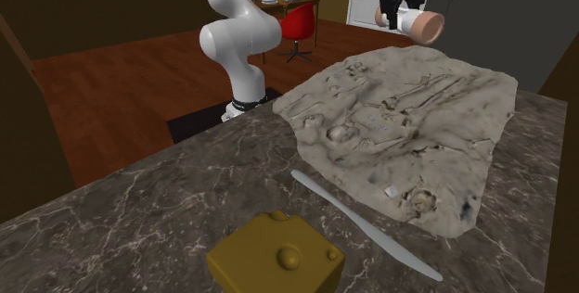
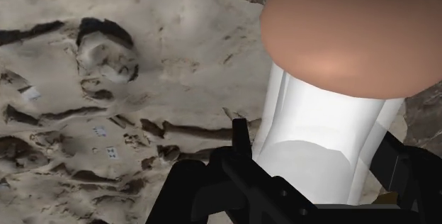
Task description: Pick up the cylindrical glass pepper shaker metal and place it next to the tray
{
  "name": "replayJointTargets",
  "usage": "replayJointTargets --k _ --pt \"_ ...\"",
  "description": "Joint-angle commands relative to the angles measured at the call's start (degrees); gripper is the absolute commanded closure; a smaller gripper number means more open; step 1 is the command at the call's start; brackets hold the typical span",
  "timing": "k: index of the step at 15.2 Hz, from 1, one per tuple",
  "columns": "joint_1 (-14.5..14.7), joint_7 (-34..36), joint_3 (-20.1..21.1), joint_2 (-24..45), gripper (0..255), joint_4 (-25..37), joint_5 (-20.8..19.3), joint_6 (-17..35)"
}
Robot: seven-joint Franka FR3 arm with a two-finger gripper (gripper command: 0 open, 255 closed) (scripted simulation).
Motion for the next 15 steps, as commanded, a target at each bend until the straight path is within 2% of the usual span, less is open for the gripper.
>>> replayJointTargets --k 1,5,9,15 --pt "-1.1 3.2 3.5 2.4 255 3.2 -0.2 0.1" --pt "-4.9 9.4 11.5 8.1 255 10.1 -2.1 0.7" --pt "-10.6 15.8 20.8 14.0 255 17.3 -5.6 0.9" --pt "-11.0 16.1 22.8 14.4 255 13.4 -5.1 5.5"
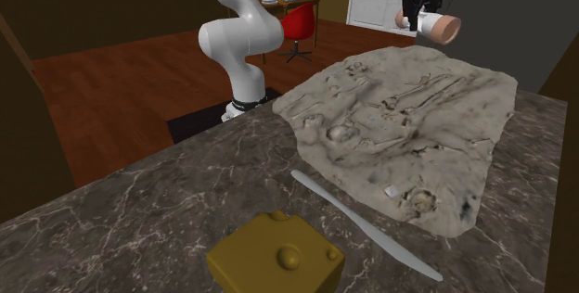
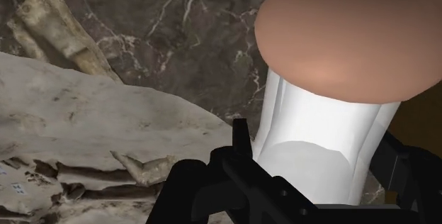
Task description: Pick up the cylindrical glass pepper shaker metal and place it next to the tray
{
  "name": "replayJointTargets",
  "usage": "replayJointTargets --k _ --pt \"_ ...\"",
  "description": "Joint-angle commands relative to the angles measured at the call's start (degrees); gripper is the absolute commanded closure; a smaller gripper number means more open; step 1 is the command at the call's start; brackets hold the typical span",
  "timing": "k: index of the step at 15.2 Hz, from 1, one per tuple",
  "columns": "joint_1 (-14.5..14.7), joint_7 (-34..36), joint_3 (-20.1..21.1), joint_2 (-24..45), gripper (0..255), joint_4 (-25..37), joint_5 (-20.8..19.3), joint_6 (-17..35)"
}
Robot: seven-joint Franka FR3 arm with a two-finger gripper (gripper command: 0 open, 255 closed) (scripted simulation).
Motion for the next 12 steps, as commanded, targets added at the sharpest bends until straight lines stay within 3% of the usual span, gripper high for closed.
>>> replayJointTargets --k 1,12 --pt "-0.3 0.2 0.9 0.3 255 -1.1 0.0 1.5" --pt "-3.1 1.6 6.6 2.5 255 -7.1 -0.2 10.1"
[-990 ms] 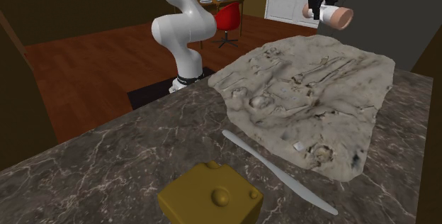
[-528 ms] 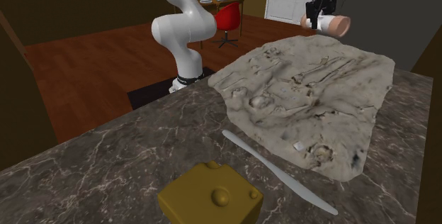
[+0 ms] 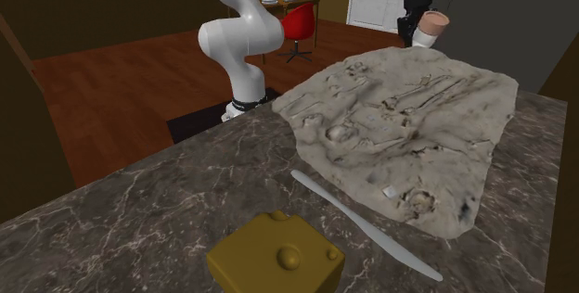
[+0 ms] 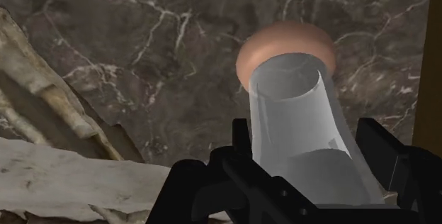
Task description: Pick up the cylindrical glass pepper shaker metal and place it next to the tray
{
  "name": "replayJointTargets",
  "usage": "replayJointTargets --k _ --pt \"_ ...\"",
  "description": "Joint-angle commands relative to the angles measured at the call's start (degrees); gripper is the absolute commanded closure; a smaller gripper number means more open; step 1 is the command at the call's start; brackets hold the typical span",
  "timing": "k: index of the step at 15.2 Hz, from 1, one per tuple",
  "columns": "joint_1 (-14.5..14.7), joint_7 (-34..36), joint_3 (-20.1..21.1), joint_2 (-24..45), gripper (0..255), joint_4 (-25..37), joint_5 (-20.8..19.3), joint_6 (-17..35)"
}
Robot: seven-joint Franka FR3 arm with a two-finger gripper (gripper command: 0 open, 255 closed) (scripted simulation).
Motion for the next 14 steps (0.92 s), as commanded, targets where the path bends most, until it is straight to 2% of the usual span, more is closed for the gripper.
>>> replayJointTargets --k 1,9,14 --pt "-0.7 0.3 1.0 0.4 255 -1.4 -0.1 1.5" --pt "-5.5 2.0 7.7 3.0 255 -4.8 -1.4 7.9" --pt "-5.5 2.1 7.7 3.1 255 -4.8 -1.5 7.9"
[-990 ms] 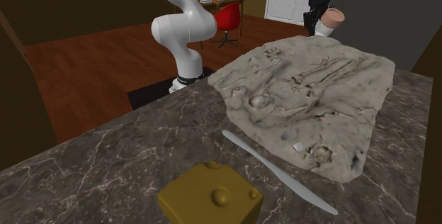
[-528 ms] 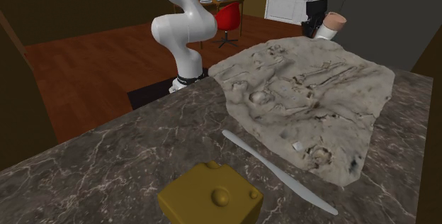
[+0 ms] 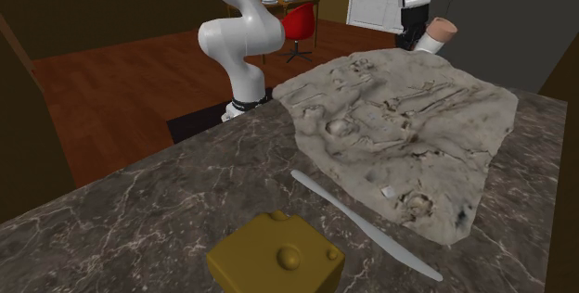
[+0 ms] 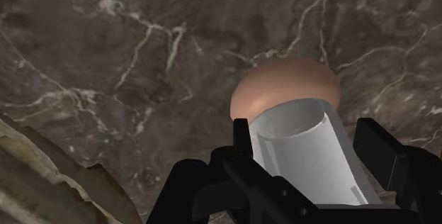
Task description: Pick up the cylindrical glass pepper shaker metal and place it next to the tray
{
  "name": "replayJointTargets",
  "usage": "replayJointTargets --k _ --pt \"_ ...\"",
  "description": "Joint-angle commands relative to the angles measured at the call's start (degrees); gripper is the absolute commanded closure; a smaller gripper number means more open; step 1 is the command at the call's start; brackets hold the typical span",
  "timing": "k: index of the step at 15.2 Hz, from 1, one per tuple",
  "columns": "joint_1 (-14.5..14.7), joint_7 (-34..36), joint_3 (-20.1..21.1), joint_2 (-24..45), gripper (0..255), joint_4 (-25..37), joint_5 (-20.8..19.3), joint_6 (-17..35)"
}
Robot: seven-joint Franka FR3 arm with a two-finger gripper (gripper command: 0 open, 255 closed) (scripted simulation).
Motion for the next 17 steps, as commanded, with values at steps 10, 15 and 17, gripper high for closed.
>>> replayJointTargets --k 10,15,17 --pt "5.2 -1.0 -5.6 -2.1 0 0.4 1.5 -4.6" --pt "8.4 -2.0 -9.5 -4.3 0 1.8 2.7 -8.3" --pt "8.4 -2.0 -9.5 -4.3 0 1.8 2.7 -8.3"
